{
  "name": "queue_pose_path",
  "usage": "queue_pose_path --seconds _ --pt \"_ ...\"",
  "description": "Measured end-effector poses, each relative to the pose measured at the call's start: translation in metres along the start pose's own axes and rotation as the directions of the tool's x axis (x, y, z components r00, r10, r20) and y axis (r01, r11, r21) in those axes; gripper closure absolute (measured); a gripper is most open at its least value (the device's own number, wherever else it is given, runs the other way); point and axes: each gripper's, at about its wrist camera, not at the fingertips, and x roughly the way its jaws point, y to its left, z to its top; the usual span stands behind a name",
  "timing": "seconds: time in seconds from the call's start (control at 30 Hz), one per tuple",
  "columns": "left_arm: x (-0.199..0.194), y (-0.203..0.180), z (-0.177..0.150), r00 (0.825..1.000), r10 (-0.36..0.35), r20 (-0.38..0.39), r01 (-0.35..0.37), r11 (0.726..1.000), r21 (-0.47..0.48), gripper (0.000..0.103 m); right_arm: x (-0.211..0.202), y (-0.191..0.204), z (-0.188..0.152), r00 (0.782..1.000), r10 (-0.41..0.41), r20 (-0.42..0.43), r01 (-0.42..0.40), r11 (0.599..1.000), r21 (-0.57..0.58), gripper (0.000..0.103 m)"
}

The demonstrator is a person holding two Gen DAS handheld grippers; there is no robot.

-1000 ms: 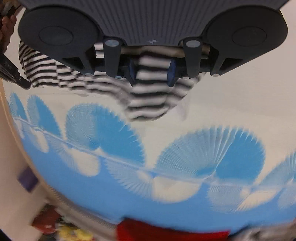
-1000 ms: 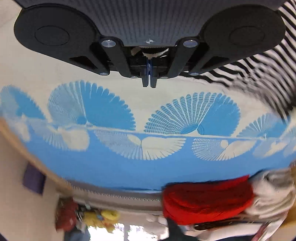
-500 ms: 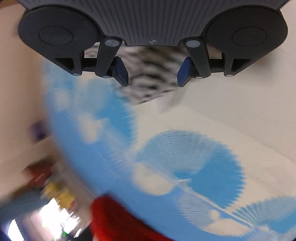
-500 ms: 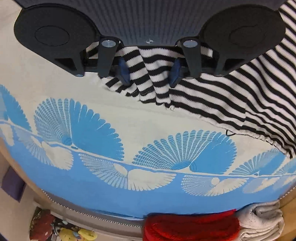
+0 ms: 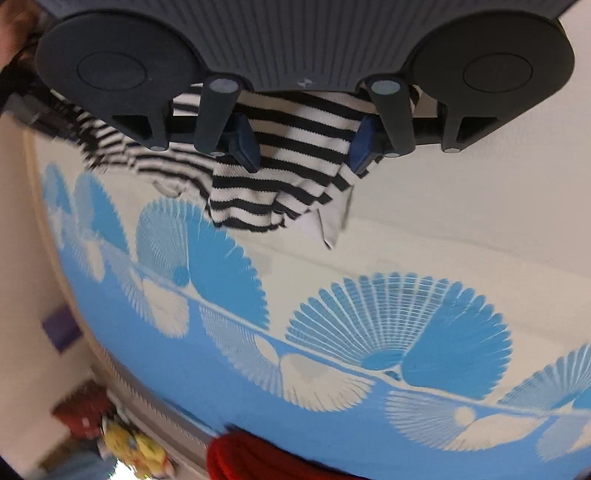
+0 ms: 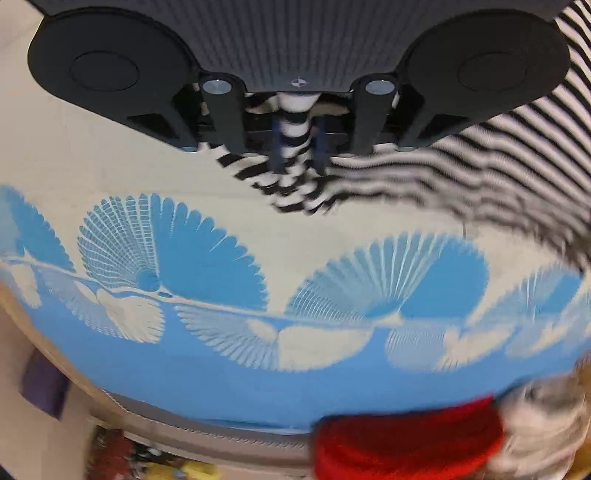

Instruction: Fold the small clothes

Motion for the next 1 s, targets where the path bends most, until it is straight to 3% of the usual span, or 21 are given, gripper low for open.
queue_pose_path --seconds 0.03,0.1,0.13,0.2,0.27,0.3,0.37,0.43,0.53,0.6,0.63,0.73,0.83,0.93,1.0 --pt "0.004 -0.005 -0.001 1.0 0.023 -0.004 -0.023 0.999 0.025 0.058 -0.001 0.004 -0.001 1.0 -0.012 0.009 0.013 0.999 -0.035 0.077" --pt "0.01 -0.011 -0.002 0.996 0.089 -0.005 -0.088 0.993 0.076 0.102 -0.002 0.007 -0.001 0.999 -0.027 0.019 0.028 0.998 -0.061 0.077" --pt "0.007 -0.011 -0.002 0.992 0.122 0.013 -0.123 0.988 0.09 0.102 -0.001 0.005 -0.001 1.0 -0.029 0.012 0.03 0.998 -0.049 0.078" --pt "-0.002 -0.002 0.006 0.987 0.117 0.112 -0.122 0.992 0.041 0.102 -0.001 0.002 0.0 0.999 -0.043 0.012 0.043 0.999 -0.026 0.1" --pt "-0.027 0.011 0.014 0.967 0.031 0.253 -0.015 0.998 -0.064 0.102 -0.013 0.001 0.006 0.994 -0.062 0.093 0.06 0.998 0.023 0.1" --pt "-0.032 0.014 0.014 0.958 0.034 0.285 -0.012 0.997 -0.078 0.102 -0.02 -0.001 0.009 0.987 -0.065 0.144 0.059 0.997 0.051 0.1" --pt "-0.023 0.015 0.014 0.96 0.147 0.239 -0.134 0.988 -0.071 0.102 -0.03 -0.004 0.013 0.972 -0.075 0.221 0.058 0.995 0.083 0.1" --pt "-0.006 0.024 0.011 0.971 0.193 0.137 -0.181 0.979 -0.096 0.102 -0.028 -0.003 0.012 0.969 -0.1 0.228 0.084 0.993 0.08 0.1" --pt "-0.004 0.028 0.013 0.979 0.171 0.112 -0.158 0.981 -0.117 0.098 -0.009 -0.001 0.011 0.986 -0.098 0.136 0.089 0.994 0.071 0.097" --pt "-0.008 0.028 0.014 0.982 0.154 0.105 -0.142 0.983 -0.118 0.076 0.002 -0.003 0.009 0.994 -0.1 0.054 0.096 0.993 0.074 0.082" --pt "-0.012 0.028 0.014 0.984 0.135 0.117 -0.121 0.985 -0.12 0.072 0.002 -0.005 0.009 0.994 -0.099 0.036 0.095 0.992 0.089 0.077" --pt "-0.025 0.027 0.012 0.983 0.09 0.161 -0.073 0.991 -0.112 0.071 -0.019 -0.017 0.009 0.993 -0.063 0.1 0.049 0.989 0.138 0.066" --pt "-0.035 0.023 0.011 0.981 0.036 0.193 -0.014 0.993 -0.115 0.071 -0.036 -0.039 0.003 0.986 -0.08 0.145 0.05 0.979 0.196 0.058" --pt "-0.032 0.01 0.009 0.987 -0.016 0.161 0.027 0.998 -0.063 0.069 -0.034 -0.065 -0.008 0.994 -0.071 0.084 0.044 0.958 0.285 0.058" --pt "-0.022 -0.004 0.004 0.994 -0.025 0.105 0.023 1.0 0.02 0.068 -0.022 -0.077 -0.016 1.0 -0.008 0.009 0.005 0.947 0.322 0.058"
